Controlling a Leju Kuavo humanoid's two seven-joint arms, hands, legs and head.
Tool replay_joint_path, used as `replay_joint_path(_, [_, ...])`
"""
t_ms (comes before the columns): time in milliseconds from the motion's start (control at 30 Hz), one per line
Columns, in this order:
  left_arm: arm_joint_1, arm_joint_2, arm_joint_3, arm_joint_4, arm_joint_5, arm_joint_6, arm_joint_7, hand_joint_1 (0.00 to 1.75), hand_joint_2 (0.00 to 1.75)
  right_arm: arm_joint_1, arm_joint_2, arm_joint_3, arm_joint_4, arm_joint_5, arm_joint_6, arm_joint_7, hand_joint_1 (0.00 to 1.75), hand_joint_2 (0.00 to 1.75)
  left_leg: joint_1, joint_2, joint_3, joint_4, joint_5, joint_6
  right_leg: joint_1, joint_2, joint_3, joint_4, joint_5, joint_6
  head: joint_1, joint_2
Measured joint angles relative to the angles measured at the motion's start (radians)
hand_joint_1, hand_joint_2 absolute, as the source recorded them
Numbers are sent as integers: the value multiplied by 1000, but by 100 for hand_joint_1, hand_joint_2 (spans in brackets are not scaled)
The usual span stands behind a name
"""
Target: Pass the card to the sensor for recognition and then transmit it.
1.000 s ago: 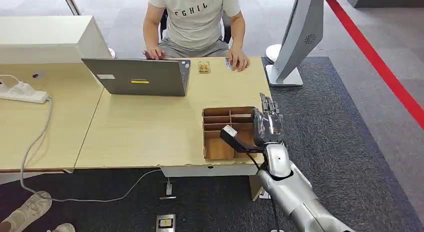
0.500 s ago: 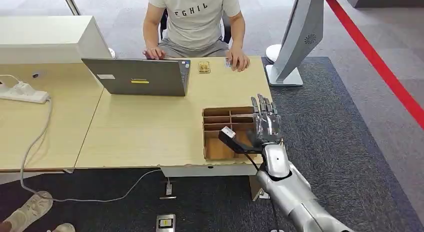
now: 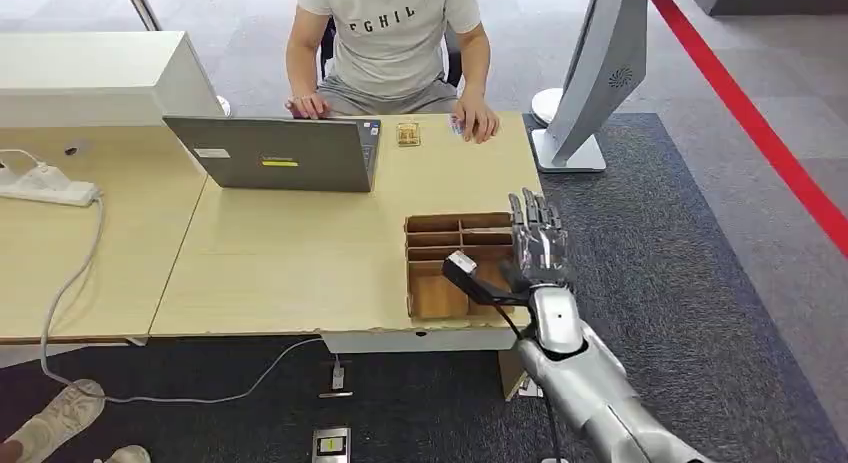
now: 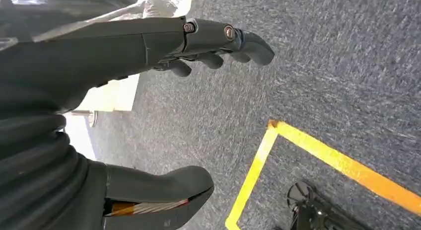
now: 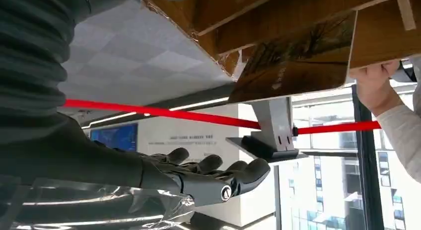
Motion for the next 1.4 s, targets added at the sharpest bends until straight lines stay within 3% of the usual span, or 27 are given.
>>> replay_joint_path(433, [0,5,0,0,-1,-9,-4,14,175,-4,43,5,-30,-32,6,-50,0,175,0,0,0,0,0,0,0,0,0,0,0,0,0,0])
replay_joint_path(533, [0,5,0,0,6,-3,-3,14,175,-4,56,8,-31,-33,8,-51,10,175,0,0,0,0,0,0,0,0,0,0,0,0,0,0])
replay_joint_path(633, [0,5,0,0,10,-1,-3,14,175,-5,64,8,-32,-32,9,-51,61,175,0,0,0,0,0,0,0,0,0,0,0,0,0,0])
replay_joint_path(667, [0,5,0,0,13,0,-2,14,175,-5,66,9,-32,-32,9,-51,152,175,0,0,0,0,0,0,0,0,0,0,0,0,0,0])
replay_joint_path(700, [0,5,0,0,16,1,-2,14,175,-5,67,9,-32,-32,8,-51,168,175,0,0,0,0,0,0,0,0,0,0,0,0,0,0])
replay_joint_path(733, [0,4,0,0,18,3,-2,14,175,-7,68,9,-31,-32,7,-51,173,175,0,0,0,0,0,0,0,0,0,0,0,0,0,0])
replay_joint_path(1067, [-1,-3,0,0,61,36,8,14,175,-22,86,13,-3,-16,0,-51,175,175,0,0,0,0,0,0,0,0,0,0,0,0,0,0])
replay_joint_path(1233, [0,-12,0,0,79,53,13,17,175,-31,99,15,26,-11,-6,-51,161,175,0,0,0,0,0,0,0,0,0,0,0,0,0,0])
replay_joint_path(1400, [-1,-18,0,0,75,57,12,19,175,-35,110,17,47,-6,-11,-51,162,175,0,0,0,0,0,0,0,0,0,0,0,0,0,0])
